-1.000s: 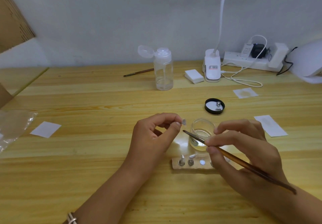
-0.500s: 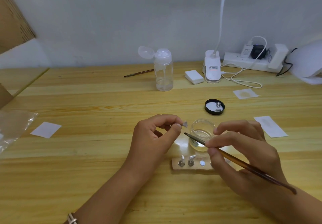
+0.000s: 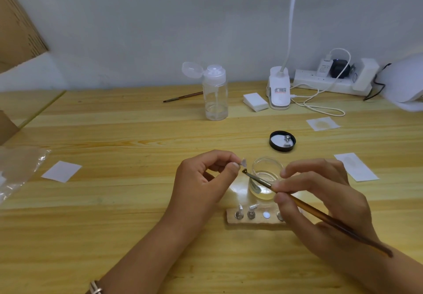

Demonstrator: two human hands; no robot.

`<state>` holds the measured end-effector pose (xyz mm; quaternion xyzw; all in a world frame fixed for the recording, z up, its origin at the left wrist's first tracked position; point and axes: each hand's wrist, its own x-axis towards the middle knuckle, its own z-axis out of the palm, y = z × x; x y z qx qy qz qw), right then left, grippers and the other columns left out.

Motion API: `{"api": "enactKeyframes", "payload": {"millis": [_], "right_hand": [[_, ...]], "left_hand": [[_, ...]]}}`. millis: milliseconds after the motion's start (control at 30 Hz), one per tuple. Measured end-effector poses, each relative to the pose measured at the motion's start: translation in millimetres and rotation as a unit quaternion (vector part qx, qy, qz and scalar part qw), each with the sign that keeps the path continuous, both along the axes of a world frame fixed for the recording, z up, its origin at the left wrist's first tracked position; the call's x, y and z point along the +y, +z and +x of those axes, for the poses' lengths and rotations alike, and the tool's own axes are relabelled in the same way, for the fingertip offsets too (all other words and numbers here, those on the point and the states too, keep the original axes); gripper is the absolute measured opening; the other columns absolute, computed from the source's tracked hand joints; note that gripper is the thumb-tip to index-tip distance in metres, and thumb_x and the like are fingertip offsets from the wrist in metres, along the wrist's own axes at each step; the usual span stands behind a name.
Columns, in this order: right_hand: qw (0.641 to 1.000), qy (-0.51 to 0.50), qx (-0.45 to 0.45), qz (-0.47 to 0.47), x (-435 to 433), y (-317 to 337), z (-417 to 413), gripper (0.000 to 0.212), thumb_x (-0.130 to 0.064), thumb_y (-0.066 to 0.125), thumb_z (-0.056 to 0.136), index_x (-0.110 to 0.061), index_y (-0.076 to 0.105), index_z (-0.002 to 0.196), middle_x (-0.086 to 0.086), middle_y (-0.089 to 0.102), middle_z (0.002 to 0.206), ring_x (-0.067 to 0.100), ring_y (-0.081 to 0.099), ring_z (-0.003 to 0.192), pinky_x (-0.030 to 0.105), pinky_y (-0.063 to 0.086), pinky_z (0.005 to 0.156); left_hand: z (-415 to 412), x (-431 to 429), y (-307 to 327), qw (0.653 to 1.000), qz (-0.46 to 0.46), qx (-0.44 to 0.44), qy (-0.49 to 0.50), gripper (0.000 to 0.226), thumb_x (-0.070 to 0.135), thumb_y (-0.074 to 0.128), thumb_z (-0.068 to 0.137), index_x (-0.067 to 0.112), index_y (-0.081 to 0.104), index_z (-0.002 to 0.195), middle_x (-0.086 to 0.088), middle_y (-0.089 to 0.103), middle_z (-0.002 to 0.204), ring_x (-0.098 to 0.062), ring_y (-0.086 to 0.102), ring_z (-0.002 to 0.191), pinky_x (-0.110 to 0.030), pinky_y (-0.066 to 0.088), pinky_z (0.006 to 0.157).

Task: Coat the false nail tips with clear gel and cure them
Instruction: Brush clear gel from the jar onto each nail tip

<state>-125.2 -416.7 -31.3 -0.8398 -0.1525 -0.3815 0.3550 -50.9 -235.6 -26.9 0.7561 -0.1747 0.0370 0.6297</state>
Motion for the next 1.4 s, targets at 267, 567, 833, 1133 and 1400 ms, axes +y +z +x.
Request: {"api": "enactKeyframes", "payload": {"millis": [267, 567, 833, 1133, 1400], "right_hand": [[1.0, -0.011, -0.009, 0.003, -1.8, 0.3, 3.1, 0.014, -0.022, 0.063, 0.086, -0.012, 0.071, 0.089, -0.006, 0.066, 0.093, 0.002, 0.056, 0.1, 0.043, 0.045, 0.081], [1.0, 0.018, 0.003, 0.011, -0.2, -1.7, -0.1, 0.016, -0.023, 0.064, 0.084, -0.01, 0.074, 0.084, -0.002, 0.066, 0.091, 0.013, 0.058, 0.095, 0.029, 0.046, 0.081], [1.0, -0.007, -0.007, 0.013, -2.2, 0.0, 2.4, 0.015, -0.023, 0.063, 0.087, -0.011, 0.072, 0.088, -0.009, 0.066, 0.093, 0.006, 0.058, 0.099, 0.044, 0.047, 0.078], [0.999, 0.029, -0.001, 0.018, -1.9, -2.3, -0.2, 0.017, -0.022, 0.063, 0.085, -0.01, 0.074, 0.085, -0.001, 0.067, 0.091, 0.014, 0.059, 0.094, 0.034, 0.047, 0.078], [1.0, -0.009, -0.002, 0.027, -1.6, -1.2, 2.9, 0.014, -0.024, 0.062, 0.087, -0.014, 0.072, 0.088, -0.008, 0.065, 0.093, 0.009, 0.058, 0.098, 0.036, 0.045, 0.082]], "left_hand": [[-0.1, -0.6, -0.4, 1.0, -0.006, 0.008, -0.01, 0.012, 0.016, 0.072, 0.085, 0.026, 0.077, 0.081, 0.009, 0.075, 0.082, -0.007, 0.065, 0.075, -0.022, 0.049, 0.061], [-0.8, -0.9, 0.9, 1.0, -0.014, 0.01, -0.017, 0.01, 0.025, 0.069, 0.081, 0.032, 0.076, 0.082, 0.007, 0.075, 0.08, -0.008, 0.066, 0.072, -0.032, 0.053, 0.067], [-3.4, -1.2, 3.5, 1.0, -0.014, 0.016, -0.022, 0.009, 0.029, 0.068, 0.08, 0.031, 0.075, 0.084, 0.005, 0.076, 0.082, -0.012, 0.067, 0.074, -0.037, 0.055, 0.071], [-3.1, -1.2, 3.1, 1.0, -0.01, 0.018, -0.019, 0.01, 0.03, 0.067, 0.08, 0.035, 0.074, 0.085, 0.006, 0.076, 0.082, -0.01, 0.068, 0.075, -0.036, 0.055, 0.073], [-4.8, -2.7, 4.6, 0.999, -0.009, 0.02, -0.027, 0.009, 0.029, 0.066, 0.081, 0.033, 0.072, 0.085, 0.006, 0.076, 0.08, -0.012, 0.068, 0.073, -0.041, 0.055, 0.072]]}}
